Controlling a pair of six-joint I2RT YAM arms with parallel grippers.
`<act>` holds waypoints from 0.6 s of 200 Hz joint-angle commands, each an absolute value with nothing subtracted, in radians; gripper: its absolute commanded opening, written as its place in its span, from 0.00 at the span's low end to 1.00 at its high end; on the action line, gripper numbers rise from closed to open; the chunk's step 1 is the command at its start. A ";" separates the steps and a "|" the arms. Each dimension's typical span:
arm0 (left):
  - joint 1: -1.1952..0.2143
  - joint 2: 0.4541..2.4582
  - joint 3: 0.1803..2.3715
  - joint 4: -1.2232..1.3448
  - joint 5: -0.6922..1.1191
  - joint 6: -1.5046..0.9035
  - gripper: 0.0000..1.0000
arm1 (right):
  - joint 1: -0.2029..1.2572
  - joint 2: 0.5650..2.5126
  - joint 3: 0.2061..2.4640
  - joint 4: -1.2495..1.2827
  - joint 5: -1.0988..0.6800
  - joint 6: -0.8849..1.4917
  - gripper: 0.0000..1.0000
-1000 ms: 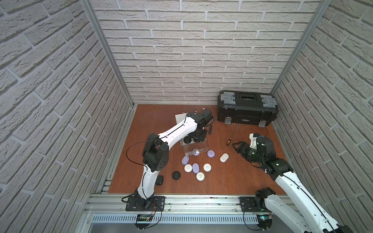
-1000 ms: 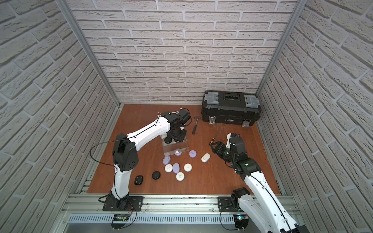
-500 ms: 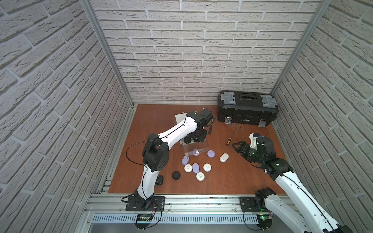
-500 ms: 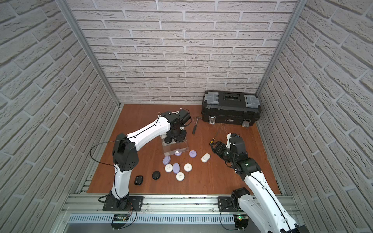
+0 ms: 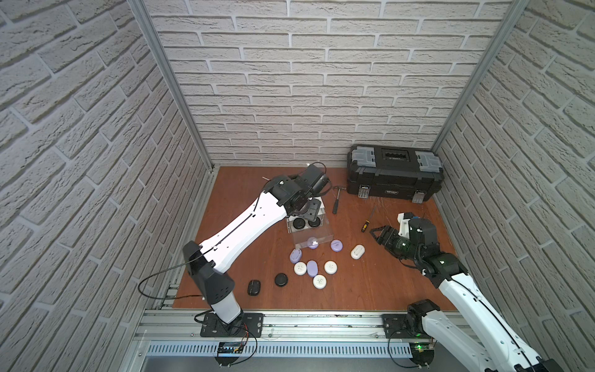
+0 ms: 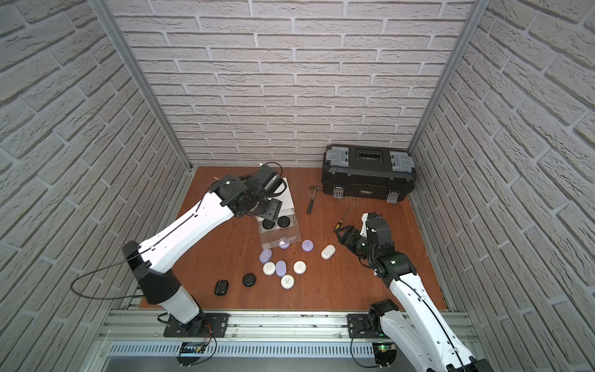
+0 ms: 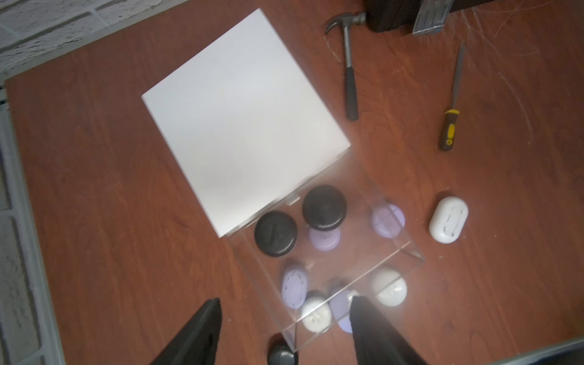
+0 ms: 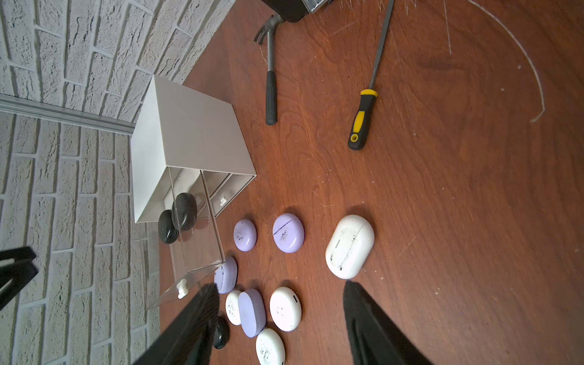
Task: Put the bluetooth earphones in the drawer according to color
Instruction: Pick up the Bluetooth earphone from the center of the board.
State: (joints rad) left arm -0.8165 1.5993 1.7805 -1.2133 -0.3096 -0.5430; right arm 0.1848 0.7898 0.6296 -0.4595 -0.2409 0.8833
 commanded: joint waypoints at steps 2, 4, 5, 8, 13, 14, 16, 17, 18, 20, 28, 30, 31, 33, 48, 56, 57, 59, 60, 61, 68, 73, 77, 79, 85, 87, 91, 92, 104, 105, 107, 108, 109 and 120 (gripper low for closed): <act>-0.812 1.493 1.601 -1.279 -0.358 -0.633 0.70 | 0.174 0.795 0.640 -0.425 -0.251 0.884 0.67; -0.810 1.481 1.584 -1.281 -0.358 -0.641 0.70 | 0.175 0.796 0.640 -0.426 -0.253 0.884 0.67; -0.811 1.475 1.576 -1.282 -0.359 -0.646 0.70 | 0.174 0.797 0.640 -0.426 -0.253 0.884 0.67; -0.811 1.458 1.550 -1.284 -0.359 -0.658 0.70 | 0.175 0.799 0.641 -0.426 -0.253 0.884 0.67; -0.809 1.429 1.507 -1.290 -0.357 -0.680 0.71 | 0.175 0.800 0.642 -0.425 -0.255 0.885 0.67; -0.809 1.423 1.498 -1.291 -0.357 -0.684 0.71 | 0.175 0.801 0.643 -0.426 -0.255 0.884 0.67; -0.809 1.413 1.481 -1.293 -0.358 -0.692 0.71 | 0.174 0.801 0.643 -0.426 -0.256 0.884 0.67; -0.809 1.410 1.473 -1.295 -0.358 -0.697 0.71 | 0.174 0.801 0.643 -0.426 -0.256 0.885 0.67; -0.809 1.404 1.464 -1.296 -0.358 -0.701 0.71 | 0.175 0.802 0.643 -0.426 -0.257 0.885 0.67; -0.809 1.393 1.451 -1.297 -0.359 -0.710 0.71 | 0.175 0.802 0.644 -0.426 -0.258 0.885 0.67; -0.807 1.349 1.381 -1.302 -0.355 -0.743 0.72 | 0.175 0.804 0.645 -0.426 -0.261 0.887 0.67; -0.807 1.340 1.364 -1.302 -0.353 -0.753 0.72 | 0.175 0.805 0.644 -0.426 -0.261 0.887 0.67; -0.807 1.334 1.356 -1.302 -0.352 -0.758 0.72 | 0.175 0.806 0.644 -0.426 -0.262 0.887 0.67; -0.807 1.325 1.340 -1.302 -0.349 -0.767 0.72 | 0.175 0.805 0.645 -0.425 -0.263 0.887 0.67; -0.805 1.260 1.230 -1.312 -0.336 -0.835 0.74 | 0.175 0.809 0.647 -0.425 -0.271 0.891 0.67; -0.805 1.238 1.182 -1.329 -0.337 -0.875 0.75 | 0.175 0.810 0.649 -0.424 -0.275 0.891 0.67; -0.805 1.235 1.175 -1.331 -0.337 -0.880 0.75 | 0.175 0.809 0.648 -0.424 -0.275 0.891 0.67; -0.806 1.229 1.163 -1.334 -0.336 -0.889 0.76 | 0.174 0.811 0.649 -0.425 -0.277 0.891 0.67; -0.807 1.227 1.157 -1.335 -0.335 -0.895 0.76 | 0.175 0.809 0.649 -0.425 -0.277 0.891 0.67; -0.806 1.224 1.150 -1.336 -0.334 -0.899 0.76 | 0.175 0.809 0.649 -0.425 -0.277 0.891 0.67; -0.805 1.206 1.107 -1.332 -0.324 -0.927 0.78 | 0.175 0.808 0.648 -0.425 -0.280 0.891 0.67; -0.805 1.193 1.077 -1.324 -0.312 -0.943 0.79 | 0.175 0.806 0.648 -0.427 -0.281 0.891 0.67; -0.806 1.183 1.054 -1.316 -0.305 -0.958 0.80 | 0.175 0.804 0.647 -0.426 -0.282 0.890 0.67; -0.805 1.179 1.042 -1.314 -0.300 -0.965 0.80 | 0.175 0.805 0.649 -0.428 -0.281 0.890 0.67; -0.806 1.168 1.014 -1.304 -0.292 -0.986 0.81 | 0.175 0.801 0.647 -0.429 -0.281 0.890 0.67; -0.806 1.164 1.001 -1.301 -0.289 -0.993 0.82 | 0.175 0.800 0.647 -0.429 -0.280 0.889 0.67; -0.805 1.157 0.979 -1.293 -0.285 -1.006 0.83 | 0.174 0.798 0.647 -0.431 -0.280 0.888 0.67; -0.807 1.155 0.973 -1.293 -0.284 -1.009 0.83 | 0.175 0.799 0.647 -0.432 -0.280 0.888 0.67; -0.802 1.139 0.917 -1.266 -0.268 -1.042 0.85 | 0.175 0.790 0.644 -0.434 -0.279 0.887 0.67; -0.803 1.138 0.913 -1.263 -0.266 -1.043 0.85 | 0.175 0.789 0.644 -0.434 -0.279 0.887 0.67; -0.802 1.135 0.904 -1.256 -0.263 -1.047 0.86 | 0.175 0.787 0.644 -0.434 -0.279 0.887 0.67; -0.802 1.134 0.899 -1.252 -0.260 -1.048 0.86 | 0.175 0.787 0.643 -0.434 -0.279 0.887 0.67; -0.801 1.133 0.894 -1.249 -0.259 -1.050 0.86 | 0.175 0.786 0.643 -0.434 -0.278 0.887 0.67; -0.790 1.121 0.847 -1.209 -0.237 -1.064 0.86 | 0.175 0.781 0.640 -0.434 -0.278 0.888 0.67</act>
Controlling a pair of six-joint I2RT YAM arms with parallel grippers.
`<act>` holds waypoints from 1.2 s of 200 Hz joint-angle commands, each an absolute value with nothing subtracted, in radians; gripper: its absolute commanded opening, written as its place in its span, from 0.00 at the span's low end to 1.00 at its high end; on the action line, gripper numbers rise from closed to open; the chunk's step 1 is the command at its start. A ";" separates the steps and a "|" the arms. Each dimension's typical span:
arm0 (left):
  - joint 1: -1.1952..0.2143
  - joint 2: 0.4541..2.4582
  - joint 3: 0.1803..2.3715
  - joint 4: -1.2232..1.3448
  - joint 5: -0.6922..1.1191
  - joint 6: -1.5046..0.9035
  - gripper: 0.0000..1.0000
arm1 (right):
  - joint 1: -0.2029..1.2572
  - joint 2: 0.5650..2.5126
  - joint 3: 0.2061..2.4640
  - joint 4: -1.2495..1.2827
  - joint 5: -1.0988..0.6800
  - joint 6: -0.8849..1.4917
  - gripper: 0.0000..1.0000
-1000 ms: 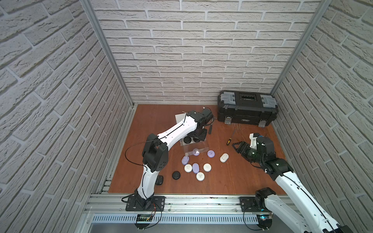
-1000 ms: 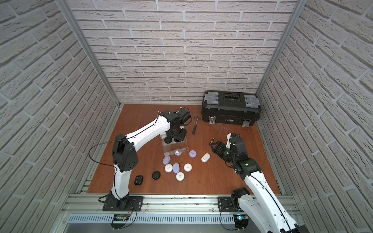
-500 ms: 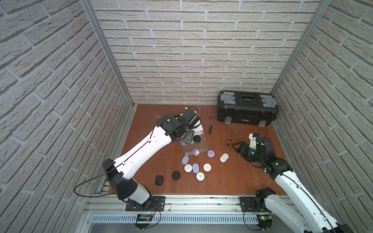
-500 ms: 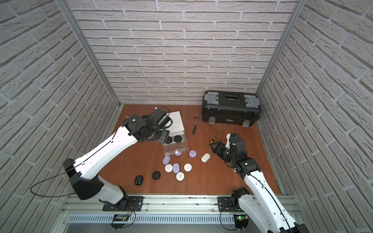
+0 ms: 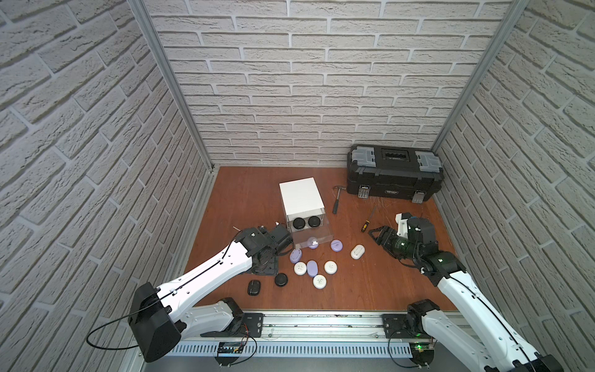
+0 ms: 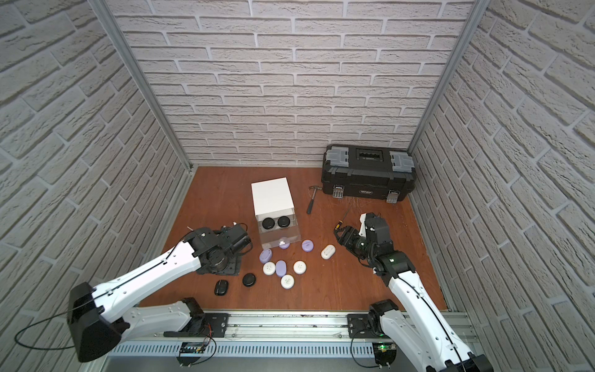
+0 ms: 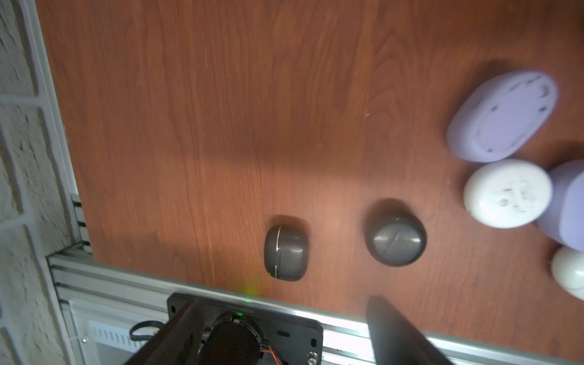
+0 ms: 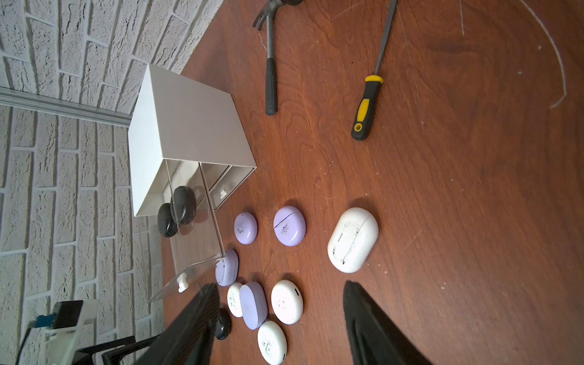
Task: Put the bluetooth earphones in the drawer according to color
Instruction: Pick up the Bluetooth earphone from the center of the board.
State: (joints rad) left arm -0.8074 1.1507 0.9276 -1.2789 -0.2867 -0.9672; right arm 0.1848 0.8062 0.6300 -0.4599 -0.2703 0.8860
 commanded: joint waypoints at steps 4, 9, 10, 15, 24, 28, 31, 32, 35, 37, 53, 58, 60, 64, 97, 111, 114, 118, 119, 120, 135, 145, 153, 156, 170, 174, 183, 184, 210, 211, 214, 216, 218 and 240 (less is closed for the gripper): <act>-0.786 1.118 0.832 -1.193 -0.230 -1.068 0.86 | 0.175 0.781 0.638 -0.434 -0.279 0.888 0.67; -0.778 1.112 0.812 -1.173 -0.218 -1.069 0.86 | 0.175 0.780 0.638 -0.433 -0.282 0.888 0.67; -0.777 1.111 0.808 -1.169 -0.216 -1.070 0.86 | 0.175 0.780 0.638 -0.433 -0.281 0.888 0.67; -0.769 1.107 0.789 -1.145 -0.207 -1.071 0.86 | 0.175 0.777 0.636 -0.433 -0.281 0.888 0.67; -0.746 1.099 0.755 -1.108 -0.186 -1.070 0.86 | 0.175 0.775 0.632 -0.433 -0.282 0.888 0.67; -0.739 1.097 0.741 -1.095 -0.179 -1.071 0.85 | 0.175 0.774 0.630 -0.431 -0.282 0.891 0.67; -0.731 1.096 0.732 -1.085 -0.174 -1.069 0.85 | 0.175 0.774 0.629 -0.430 -0.281 0.891 0.67; -0.728 1.095 0.729 -1.082 -0.172 -1.069 0.85 | 0.175 0.774 0.629 -0.430 -0.281 0.891 0.67; -0.722 1.093 0.718 -1.071 -0.167 -1.066 0.85 | 0.175 0.773 0.627 -0.430 -0.282 0.892 0.67; -0.717 1.092 0.713 -1.065 -0.163 -1.064 0.85 | 0.175 0.771 0.627 -0.430 -0.281 0.891 0.67; -0.670 1.085 0.667 -1.020 -0.132 -1.049 0.84 | 0.175 0.770 0.622 -0.430 -0.282 0.891 0.67; -0.660 1.083 0.656 -1.007 -0.124 -1.042 0.83 | 0.175 0.769 0.621 -0.430 -0.281 0.893 0.67; -0.654 1.082 0.651 -1.002 -0.120 -1.041 0.83 | 0.175 0.769 0.621 -0.430 -0.281 0.893 0.67; -0.647 1.083 0.644 -0.994 -0.117 -1.037 0.83 | 0.175 0.770 0.620 -0.430 -0.281 0.893 0.67; -0.613 1.106 0.605 -0.952 -0.090 -1.015 0.80 | 0.175 0.772 0.622 -0.428 -0.281 0.891 0.67; -0.607 1.116 0.588 -0.931 -0.075 -1.012 0.79 | 0.175 0.775 0.623 -0.429 -0.279 0.891 0.67; -0.606 1.118 0.585 -0.926 -0.073 -1.011 0.78 | 0.175 0.775 0.623 -0.430 -0.281 0.891 0.67; -0.606 1.123 0.582 -0.922 -0.069 -1.010 0.78 | 0.175 0.775 0.623 -0.430 -0.281 0.891 0.67; -0.606 1.124 0.581 -0.920 -0.068 -1.010 0.78 | 0.175 0.776 0.624 -0.430 -0.281 0.891 0.67; -0.606 1.125 0.580 -0.920 -0.067 -1.010 0.77 | 0.175 0.775 0.623 -0.430 -0.281 0.891 0.67; -0.607 1.140 0.569 -0.909 -0.053 -1.007 0.76 | 0.175 0.779 0.625 -0.430 -0.282 0.893 0.67; -0.607 1.147 0.561 -0.910 -0.049 -1.006 0.76 | 0.175 0.778 0.627 -0.430 -0.281 0.893 0.67; -0.606 1.146 0.553 -0.910 -0.046 -1.009 0.75 | 0.175 0.780 0.626 -0.431 -0.281 0.893 0.67; -0.607 1.144 0.551 -0.910 -0.046 -1.009 0.75 | 0.175 0.780 0.626 -0.431 -0.282 0.893 0.67; -0.606 1.133 0.540 -0.919 -0.051 -1.012 0.76 | 0.175 0.778 0.625 -0.430 -0.281 0.894 0.67; -0.607 1.129 0.539 -0.922 -0.051 -1.012 0.75 | 0.175 0.779 0.626 -0.430 -0.281 0.896 0.67; -0.605 1.124 0.533 -0.925 -0.051 -1.012 0.75 | 0.175 0.780 0.625 -0.429 -0.279 0.897 0.67; -0.604 1.123 0.532 -0.925 -0.051 -1.012 0.75 | 0.175 0.780 0.625 -0.428 -0.279 0.897 0.67; -0.603 1.128 0.514 -0.915 -0.045 -1.012 0.70 | 0.175 0.784 0.623 -0.424 -0.280 0.897 0.67; -0.603 1.129 0.513 -0.915 -0.044 -1.011 0.69 | 0.175 0.784 0.623 -0.423 -0.280 0.899 0.67; -0.603 1.129 0.510 -0.911 -0.042 -1.012 0.68 | 0.174 0.784 0.622 -0.424 -0.280 0.899 0.67; -0.602 1.129 0.509 -0.909 -0.041 -1.012 0.67 | 0.175 0.784 0.620 -0.424 -0.281 0.899 0.67; -0.603 1.129 0.507 -0.906 -0.041 -1.012 0.67 | 0.175 0.784 0.620 -0.422 -0.281 0.899 0.67; -0.603 1.133 0.496 -0.897 -0.035 -1.013 0.59 | 0.175 0.784 0.622 -0.423 -0.281 0.897 0.67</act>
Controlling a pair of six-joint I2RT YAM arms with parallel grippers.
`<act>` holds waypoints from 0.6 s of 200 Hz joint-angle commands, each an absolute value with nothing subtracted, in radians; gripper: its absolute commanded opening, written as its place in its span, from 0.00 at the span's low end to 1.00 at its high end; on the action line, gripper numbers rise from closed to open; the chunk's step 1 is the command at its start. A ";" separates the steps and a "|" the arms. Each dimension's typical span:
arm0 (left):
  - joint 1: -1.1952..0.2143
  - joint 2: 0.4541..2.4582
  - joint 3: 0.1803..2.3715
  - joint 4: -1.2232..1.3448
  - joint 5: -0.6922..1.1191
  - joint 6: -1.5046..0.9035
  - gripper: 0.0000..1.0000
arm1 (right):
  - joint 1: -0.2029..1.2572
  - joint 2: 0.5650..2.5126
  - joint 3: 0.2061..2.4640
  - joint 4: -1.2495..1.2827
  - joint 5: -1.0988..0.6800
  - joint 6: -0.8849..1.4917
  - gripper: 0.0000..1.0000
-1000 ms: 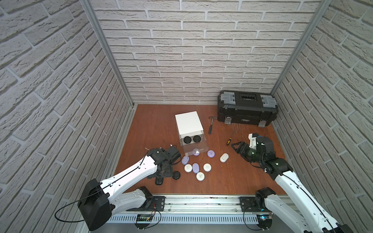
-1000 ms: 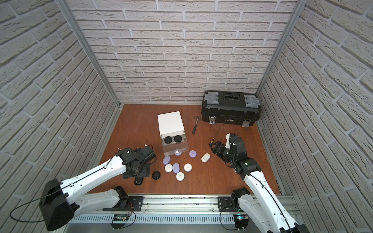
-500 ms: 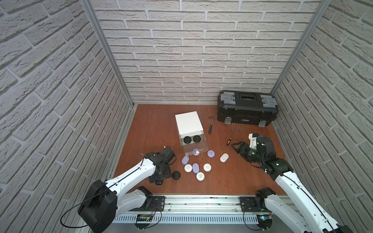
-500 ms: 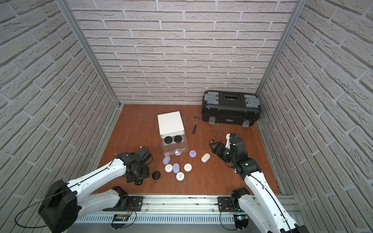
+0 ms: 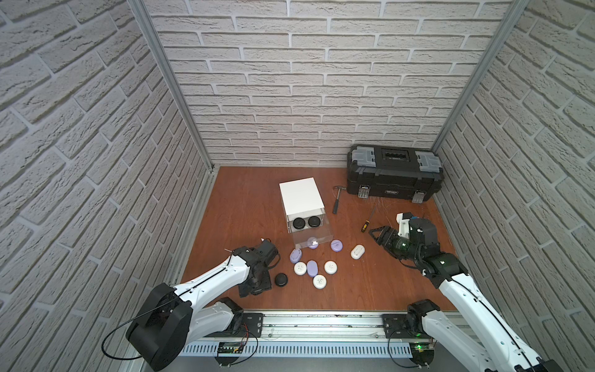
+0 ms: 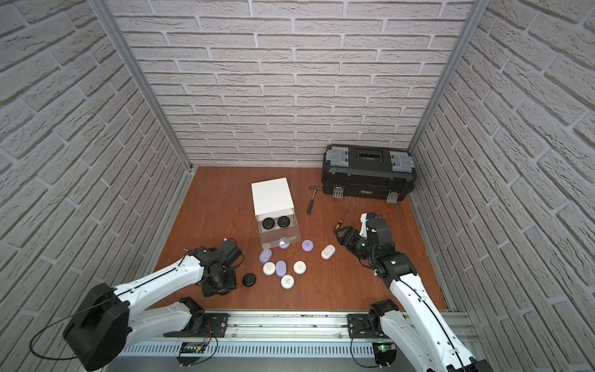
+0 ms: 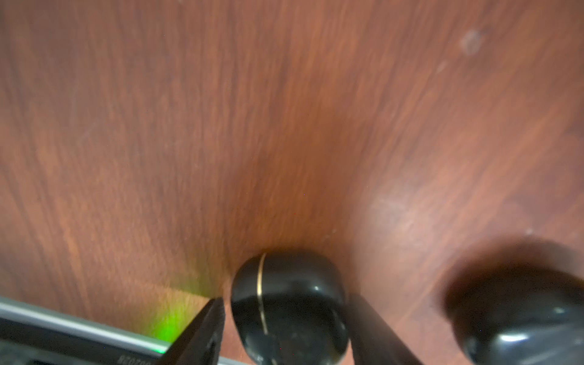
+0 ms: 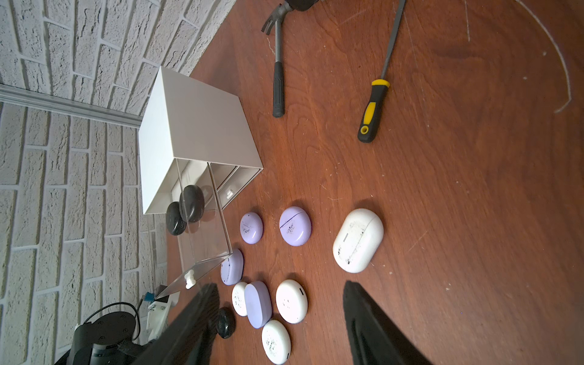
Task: Put the bluetooth earphones in the drawer according to color
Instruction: Pick up the Bluetooth earphone from the center of the board.
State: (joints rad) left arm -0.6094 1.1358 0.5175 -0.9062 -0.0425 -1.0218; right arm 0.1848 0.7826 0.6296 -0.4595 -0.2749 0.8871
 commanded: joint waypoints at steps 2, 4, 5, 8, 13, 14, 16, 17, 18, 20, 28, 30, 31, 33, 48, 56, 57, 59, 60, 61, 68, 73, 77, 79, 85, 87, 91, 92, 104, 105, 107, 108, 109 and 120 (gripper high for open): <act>-0.603 1.133 0.496 -0.897 -0.037 -1.014 0.58 | 0.175 0.784 0.621 -0.424 -0.282 0.897 0.67; -0.603 1.134 0.496 -0.896 -0.037 -1.013 0.58 | 0.175 0.784 0.621 -0.424 -0.281 0.897 0.67; -0.603 1.135 0.495 -0.896 -0.038 -1.014 0.57 | 0.175 0.784 0.622 -0.424 -0.281 0.897 0.67; -0.602 1.136 0.495 -0.897 -0.039 -1.013 0.57 | 0.175 0.784 0.620 -0.423 -0.281 0.897 0.67; -0.603 1.137 0.495 -0.896 -0.040 -1.013 0.55 | 0.175 0.784 0.620 -0.422 -0.281 0.897 0.67; -0.603 1.138 0.495 -0.895 -0.040 -1.013 0.55 | 0.175 0.784 0.620 -0.422 -0.282 0.897 0.67; -0.602 1.139 0.495 -0.895 -0.040 -1.012 0.55 | 0.175 0.784 0.621 -0.422 -0.282 0.897 0.67; -0.602 1.140 0.495 -0.895 -0.040 -1.013 0.55 | 0.175 0.784 0.620 -0.422 -0.281 0.897 0.67; -0.603 1.140 0.495 -0.895 -0.040 -1.014 0.54 | 0.175 0.784 0.620 -0.422 -0.281 0.897 0.67; -0.603 1.141 0.495 -0.894 -0.041 -1.013 0.54 | 0.175 0.784 0.619 -0.423 -0.281 0.897 0.67; -0.603 1.145 0.498 -0.892 -0.043 -1.012 0.52 | 0.175 0.784 0.618 -0.418 -0.283 0.898 0.67; -0.602 1.147 0.498 -0.891 -0.043 -1.012 0.52 | 0.175 0.784 0.617 -0.419 -0.283 0.899 0.67; -0.604 1.147 0.498 -0.891 -0.044 -1.012 0.51 | 0.175 0.785 0.618 -0.419 -0.284 0.899 0.67; -0.604 1.147 0.500 -0.892 -0.044 -1.011 0.51 | 0.175 0.784 0.618 -0.419 -0.284 0.898 0.67; -0.603 1.153 0.512 -0.892 -0.050 -1.007 0.48 | 0.175 0.785 0.616 -0.419 -0.284 0.899 0.67; -0.604 1.155 0.520 -0.895 -0.054 -1.002 0.46 | 0.175 0.784 0.616 -0.419 -0.285 0.899 0.67; -0.603 1.156 0.522 -0.895 -0.054 -1.001 0.46 | 0.175 0.783 0.616 -0.419 -0.285 0.898 0.67; -0.604 1.156 0.522 -0.895 -0.054 -1.000 0.46 | 0.175 0.783 0.615 -0.419 -0.285 0.899 0.67; -0.604 1.157 0.524 -0.896 -0.055 -0.999 0.45 | 0.175 0.782 0.615 -0.419 -0.285 0.898 0.67; -0.604 1.157 0.526 -0.896 -0.055 -0.999 0.45 | 0.175 0.783 0.616 -0.419 -0.286 0.898 0.67; -0.606 1.155 0.535 -0.898 -0.060 -0.994 0.44 | 0.175 0.783 0.616 -0.420 -0.286 0.897 0.67; -0.607 1.155 0.543 -0.900 -0.061 -0.988 0.43 | 0.175 0.782 0.615 -0.422 -0.285 0.898 0.67; -0.610 1.154 0.551 -0.904 -0.064 -0.984 0.43 | 0.175 0.782 0.616 -0.422 -0.286 0.896 0.67; -0.612 1.154 0.556 -0.907 -0.066 -0.984 0.43 | 0.175 0.782 0.615 -0.422 -0.286 0.895 0.67; -0.619 1.154 0.572 -0.921 -0.074 -0.980 0.43 | 0.175 0.782 0.615 -0.422 -0.286 0.896 0.67; -0.621 1.154 0.578 -0.924 -0.079 -0.979 0.43 | 0.175 0.781 0.615 -0.421 -0.286 0.895 0.67; -0.627 1.153 0.592 -0.937 -0.088 -0.977 0.42 | 0.174 0.783 0.616 -0.420 -0.286 0.893 0.67; -0.629 1.153 0.596 -0.940 -0.089 -0.977 0.42 | 0.174 0.783 0.616 -0.419 -0.285 0.893 0.67; -0.650 1.145 0.640 -0.976 -0.121 -0.971 0.42 | 0.174 0.788 0.615 -0.416 -0.290 0.894 0.67; -0.652 1.144 0.645 -0.979 -0.122 -0.971 0.41 | 0.175 0.787 0.614 -0.416 -0.290 0.894 0.67; -0.655 1.142 0.653 -0.984 -0.128 -0.971 0.41 | 0.175 0.789 0.615 -0.416 -0.290 0.894 0.67; -0.658 1.141 0.657 -0.988 -0.129 -0.971 0.41 | 0.175 0.789 0.616 -0.414 -0.290 0.894 0.67; -0.660 1.140 0.659 -0.991 -0.131 -0.970 0.41 | 0.175 0.789 0.616 -0.414 -0.290 0.894 0.67; -0.672 1.125 0.704 -1.018 -0.150 -0.967 0.41 | 0.174 0.793 0.616 -0.412 -0.292 0.894 0.67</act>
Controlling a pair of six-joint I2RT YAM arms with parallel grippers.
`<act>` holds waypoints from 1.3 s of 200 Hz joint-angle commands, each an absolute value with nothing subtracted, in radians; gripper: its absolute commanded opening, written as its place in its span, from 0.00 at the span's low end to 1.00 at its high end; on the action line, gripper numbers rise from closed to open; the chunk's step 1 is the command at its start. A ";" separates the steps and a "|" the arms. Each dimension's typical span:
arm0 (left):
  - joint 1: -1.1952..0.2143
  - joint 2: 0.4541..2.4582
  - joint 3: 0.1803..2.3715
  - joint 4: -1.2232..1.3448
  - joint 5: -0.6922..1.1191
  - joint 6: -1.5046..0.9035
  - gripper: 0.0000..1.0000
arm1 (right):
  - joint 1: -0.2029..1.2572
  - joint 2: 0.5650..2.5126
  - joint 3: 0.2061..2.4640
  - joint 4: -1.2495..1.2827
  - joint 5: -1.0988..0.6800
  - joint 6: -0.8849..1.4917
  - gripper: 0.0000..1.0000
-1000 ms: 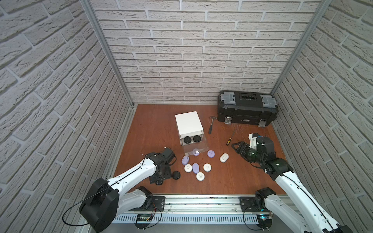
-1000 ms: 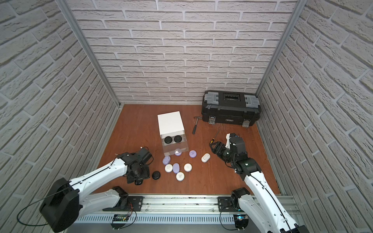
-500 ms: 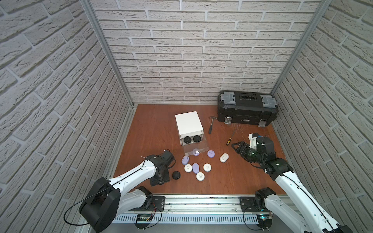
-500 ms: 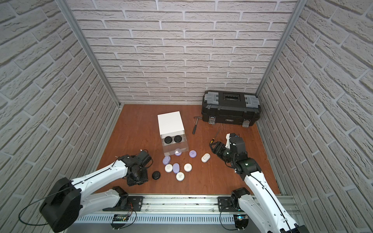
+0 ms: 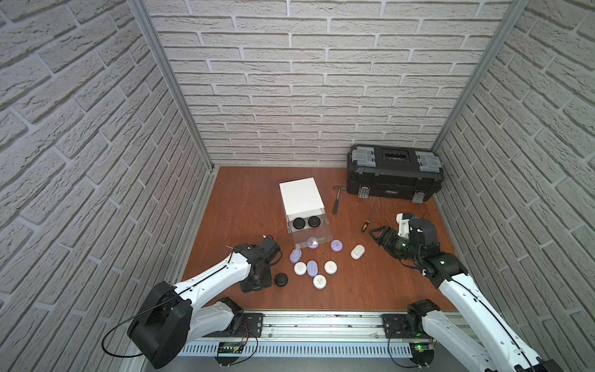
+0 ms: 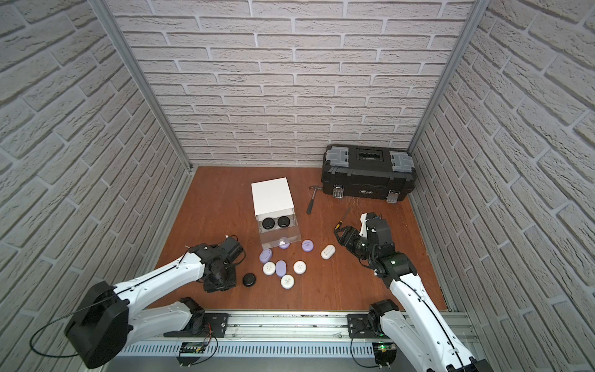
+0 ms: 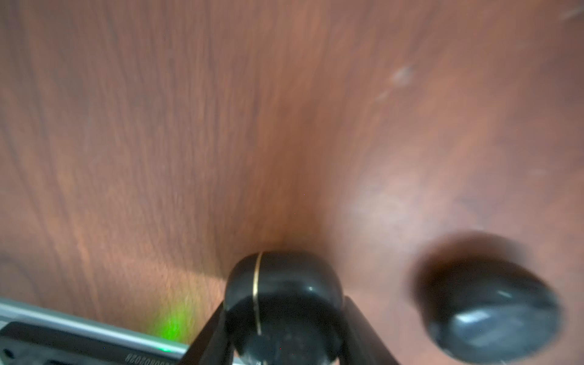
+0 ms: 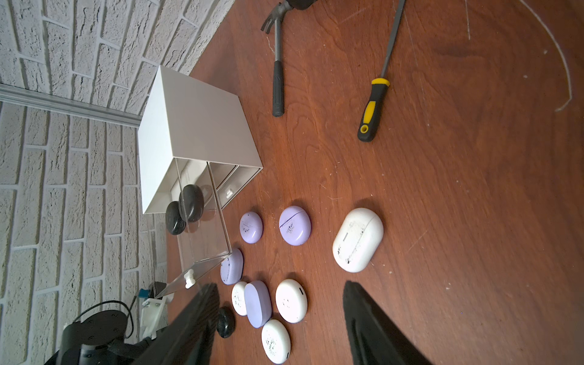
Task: Put the bluetooth earphones in the drawer according to color
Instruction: Pick up the Bluetooth earphone from the center of the board, then place the bluetooth earphone in the drawer.
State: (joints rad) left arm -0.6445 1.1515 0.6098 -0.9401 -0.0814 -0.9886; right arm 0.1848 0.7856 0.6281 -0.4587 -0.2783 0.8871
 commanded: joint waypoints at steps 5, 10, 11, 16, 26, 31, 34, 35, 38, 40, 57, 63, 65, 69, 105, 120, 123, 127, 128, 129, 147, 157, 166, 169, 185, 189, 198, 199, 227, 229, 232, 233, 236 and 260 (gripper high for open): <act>-0.677 1.118 0.723 -1.033 -0.160 -0.965 0.41 | 0.175 0.794 0.617 -0.411 -0.293 0.894 0.67; -0.682 1.110 0.744 -1.045 -0.167 -0.961 0.40 | 0.175 0.795 0.618 -0.410 -0.292 0.893 0.67; -0.683 1.109 0.748 -1.048 -0.168 -0.961 0.40 | 0.175 0.795 0.618 -0.410 -0.292 0.893 0.67; -0.687 1.105 0.769 -1.061 -0.174 -0.957 0.40 | 0.175 0.796 0.619 -0.410 -0.293 0.894 0.67; -0.696 1.100 0.815 -1.092 -0.187 -0.947 0.39 | 0.175 0.796 0.619 -0.408 -0.291 0.893 0.67; -0.700 1.100 0.840 -1.109 -0.196 -0.942 0.39 | 0.175 0.798 0.619 -0.408 -0.292 0.894 0.67; -0.705 1.102 0.857 -1.119 -0.203 -0.939 0.39 | 0.175 0.799 0.620 -0.408 -0.292 0.893 0.67; -0.705 1.102 0.862 -1.122 -0.203 -0.938 0.39 | 0.175 0.799 0.620 -0.408 -0.292 0.894 0.67; -0.708 1.104 0.878 -1.130 -0.210 -0.934 0.39 | 0.175 0.800 0.621 -0.407 -0.292 0.894 0.67; -0.711 1.105 0.889 -1.136 -0.215 -0.932 0.39 | 0.175 0.800 0.621 -0.407 -0.293 0.893 0.67; -0.727 1.128 0.978 -1.162 -0.237 -0.903 0.38 | 0.175 0.802 0.620 -0.401 -0.296 0.895 0.67; -0.735 1.142 1.012 -1.171 -0.247 -0.893 0.38 | 0.175 0.805 0.621 -0.399 -0.298 0.896 0.66; -0.737 1.146 1.024 -1.174 -0.249 -0.891 0.38 | 0.175 0.806 0.622 -0.398 -0.299 0.895 0.66; -0.741 1.155 1.045 -1.178 -0.253 -0.884 0.38 | 0.175 0.808 0.623 -0.397 -0.300 0.896 0.66; -0.780 1.286 1.266 -1.180 -0.274 -0.801 0.38 | 0.174 0.818 0.637 -0.398 -0.304 0.893 0.66; -0.788 1.354 1.356 -1.169 -0.266 -0.758 0.38 | 0.175 0.821 0.641 -0.397 -0.306 0.893 0.67; -0.791 1.368 1.374 -1.167 -0.263 -0.749 0.38 | 0.175 0.821 0.640 -0.397 -0.307 0.893 0.67; -0.792 1.387 1.402 -1.164 -0.260 -0.739 0.38 | 0.175 0.822 0.640 -0.397 -0.307 0.893 0.67; -0.793 1.390 1.408 -1.162 -0.260 -0.736 0.38 | 0.175 0.823 0.641 -0.397 -0.308 0.893 0.66; -0.794 1.396 1.414 -1.163 -0.260 -0.733 0.38 | 0.175 0.823 0.641 -0.397 -0.307 0.893 0.67; -0.801 1.477 1.522 -1.148 -0.244 -0.688 0.38 | 0.175 0.823 0.639 -0.397 -0.308 0.893 0.66; -0.802 1.522 1.574 -1.137 -0.233 -0.665 0.38 | 0.175 0.821 0.637 -0.397 -0.308 0.893 0.66; -0.803 1.560 1.609 -1.126 -0.219 -0.649 0.38 | 0.175 0.820 0.637 -0.397 -0.310 0.894 0.66; -0.803 1.573 1.618 -1.121 -0.215 -0.644 0.38 | 0.174 0.818 0.636 -0.397 -0.309 0.894 0.66; -0.803 1.636 1.652 -1.098 -0.187 -0.625 0.38 | 0.175 0.816 0.636 -0.399 -0.310 0.894 0.66; -0.802 1.649 1.657 -1.091 -0.180 -0.621 0.38 | 0.175 0.815 0.637 -0.399 -0.310 0.893 0.66; -0.802 1.678 1.669 -1.082 -0.167 -0.615 0.38 | 0.175 0.813 0.636 -0.399 -0.310 0.897 0.66; -0.802 1.680 1.670 -1.080 -0.166 -0.615 0.38 | 0.175 0.813 0.636 -0.400 -0.310 0.897 0.66; -0.801 1.734 1.687 -1.064 -0.139 -0.604 0.38 | 0.175 0.808 0.635 -0.401 -0.310 0.894 0.66; -0.801 1.736 1.687 -1.062 -0.137 -0.603 0.38 | 0.175 0.808 0.635 -0.402 -0.310 0.893 0.67; -0.801 1.739 1.690 -1.063 -0.137 -0.602 0.38 | 0.175 0.806 0.634 -0.402 -0.309 0.894 0.66; -0.802 1.740 1.689 -1.062 -0.136 -0.602 0.38 | 0.175 0.806 0.633 -0.402 -0.309 0.893 0.67; -0.801 1.743 1.690 -1.063 -0.134 -0.601 0.38 | 0.175 0.807 0.633 -0.402 -0.310 0.894 0.66; -0.799 1.754 1.690 -1.066 -0.124 -0.596 0.38 | 0.175 0.803 0.621 -0.397 -0.310 0.897 0.66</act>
State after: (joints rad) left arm -0.7990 1.7565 1.6524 -1.0767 -0.1471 -0.6201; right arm 0.1848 0.8196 0.6281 -0.4366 -0.3054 0.8875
